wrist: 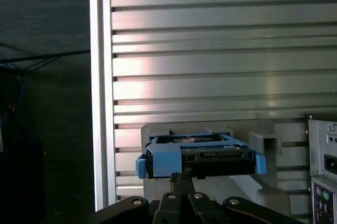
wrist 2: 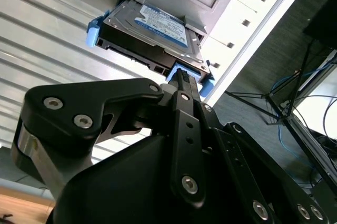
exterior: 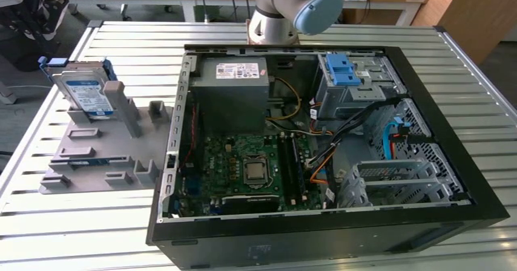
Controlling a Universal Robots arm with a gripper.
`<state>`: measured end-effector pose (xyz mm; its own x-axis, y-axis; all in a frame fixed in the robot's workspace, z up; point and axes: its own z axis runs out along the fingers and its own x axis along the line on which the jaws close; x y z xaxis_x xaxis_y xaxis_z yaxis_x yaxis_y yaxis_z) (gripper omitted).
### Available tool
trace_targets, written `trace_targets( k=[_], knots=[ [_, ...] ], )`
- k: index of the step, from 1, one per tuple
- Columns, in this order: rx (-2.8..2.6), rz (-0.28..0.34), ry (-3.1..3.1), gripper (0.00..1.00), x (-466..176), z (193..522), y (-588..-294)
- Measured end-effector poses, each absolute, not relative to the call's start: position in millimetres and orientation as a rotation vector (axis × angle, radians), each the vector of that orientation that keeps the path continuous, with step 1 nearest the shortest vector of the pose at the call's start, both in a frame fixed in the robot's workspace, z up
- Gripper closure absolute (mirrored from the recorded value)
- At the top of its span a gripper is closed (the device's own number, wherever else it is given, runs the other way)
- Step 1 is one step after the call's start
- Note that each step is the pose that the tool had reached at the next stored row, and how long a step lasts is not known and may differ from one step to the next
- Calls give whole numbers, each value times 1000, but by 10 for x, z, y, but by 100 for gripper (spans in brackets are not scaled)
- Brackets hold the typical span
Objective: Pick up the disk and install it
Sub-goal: 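Pick up the disk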
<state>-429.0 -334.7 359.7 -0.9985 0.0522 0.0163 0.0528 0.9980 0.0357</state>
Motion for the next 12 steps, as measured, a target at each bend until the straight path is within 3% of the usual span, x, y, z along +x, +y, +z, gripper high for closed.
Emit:
trace_targets(
  k=[12],
  knots=[
    [-25, -56, -3125, 89, -4292, 3597, -3347]
  ],
)
